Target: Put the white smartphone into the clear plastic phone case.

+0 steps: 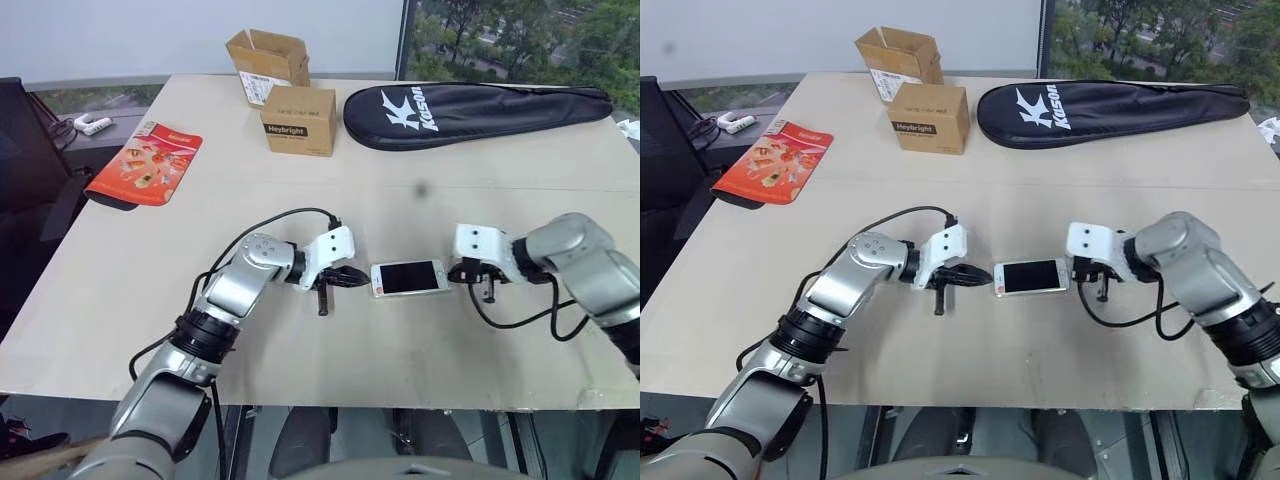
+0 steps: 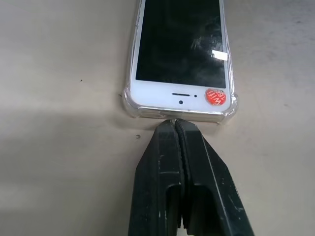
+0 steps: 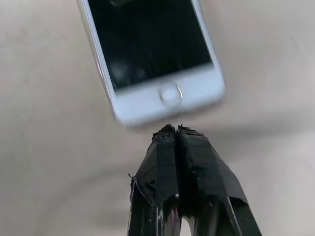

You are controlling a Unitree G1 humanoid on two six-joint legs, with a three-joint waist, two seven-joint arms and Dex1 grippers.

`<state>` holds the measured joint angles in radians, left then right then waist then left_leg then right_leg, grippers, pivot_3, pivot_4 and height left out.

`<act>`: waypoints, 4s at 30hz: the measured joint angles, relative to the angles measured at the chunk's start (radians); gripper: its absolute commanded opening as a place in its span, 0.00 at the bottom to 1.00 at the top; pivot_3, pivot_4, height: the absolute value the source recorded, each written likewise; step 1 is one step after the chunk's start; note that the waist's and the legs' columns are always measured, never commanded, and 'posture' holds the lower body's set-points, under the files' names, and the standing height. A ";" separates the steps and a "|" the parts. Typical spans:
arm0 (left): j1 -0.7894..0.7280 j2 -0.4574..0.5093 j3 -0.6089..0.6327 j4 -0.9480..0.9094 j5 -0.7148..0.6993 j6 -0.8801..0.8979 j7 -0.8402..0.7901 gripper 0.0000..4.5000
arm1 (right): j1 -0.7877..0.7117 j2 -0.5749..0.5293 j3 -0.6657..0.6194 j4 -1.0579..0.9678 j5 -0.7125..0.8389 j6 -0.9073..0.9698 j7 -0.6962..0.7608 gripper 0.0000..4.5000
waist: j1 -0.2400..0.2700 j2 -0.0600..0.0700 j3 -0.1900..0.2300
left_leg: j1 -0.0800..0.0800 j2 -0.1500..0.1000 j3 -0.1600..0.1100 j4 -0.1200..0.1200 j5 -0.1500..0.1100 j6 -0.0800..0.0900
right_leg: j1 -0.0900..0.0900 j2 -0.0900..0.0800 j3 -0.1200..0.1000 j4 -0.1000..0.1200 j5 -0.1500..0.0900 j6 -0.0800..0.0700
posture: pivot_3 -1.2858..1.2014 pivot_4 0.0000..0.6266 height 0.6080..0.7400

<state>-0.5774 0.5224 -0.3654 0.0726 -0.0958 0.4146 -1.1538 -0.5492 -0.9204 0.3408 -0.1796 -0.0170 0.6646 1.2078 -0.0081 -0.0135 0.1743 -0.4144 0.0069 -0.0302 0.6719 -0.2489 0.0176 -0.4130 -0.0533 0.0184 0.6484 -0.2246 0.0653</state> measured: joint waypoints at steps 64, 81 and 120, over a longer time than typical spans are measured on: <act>0.011 -0.072 -0.067 -0.013 0.028 -0.005 0.072 0.00 | 0.259 0.196 -0.143 0.082 0.138 -0.232 -0.236 0.01 | 0.000 -0.008 -0.028 | 0.029 0.001 -0.003 -0.005 0.000 0.000 | 0.029 0.001 0.000 -0.007 -0.005 -0.003 | 0.52 0.24 1.00; 0.010 -0.077 -0.067 -0.013 0.033 -0.008 0.070 0.00 | 0.317 0.166 -0.159 0.030 0.190 -0.242 -0.187 0.01 | 0.008 -0.008 -0.028 | 0.029 0.001 -0.003 -0.013 -0.001 0.001 | 0.028 0.000 -0.003 -0.010 -0.007 -0.006 | 0.52 0.24 1.00; 0.005 -0.079 -0.071 -0.001 0.048 -0.014 0.067 0.00 | 0.351 0.192 -0.158 0.119 0.228 -0.423 -0.138 0.01 | -0.002 -0.005 -0.024 | 0.032 0.001 -0.003 -0.018 -0.001 0.000 | 0.027 0.001 0.001 -0.012 -0.011 -0.003 | 0.52 0.24 1.00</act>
<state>-0.5725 0.4430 -0.4365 0.0712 -0.0478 0.4002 -1.0872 -0.1983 -0.7285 0.1832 -0.0608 0.2114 0.2419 1.0694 -0.0099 -0.0183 0.1504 -0.3823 0.0082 -0.0328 0.6536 -0.2494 0.0179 -0.3855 -0.0527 0.0196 0.6365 -0.2352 0.0622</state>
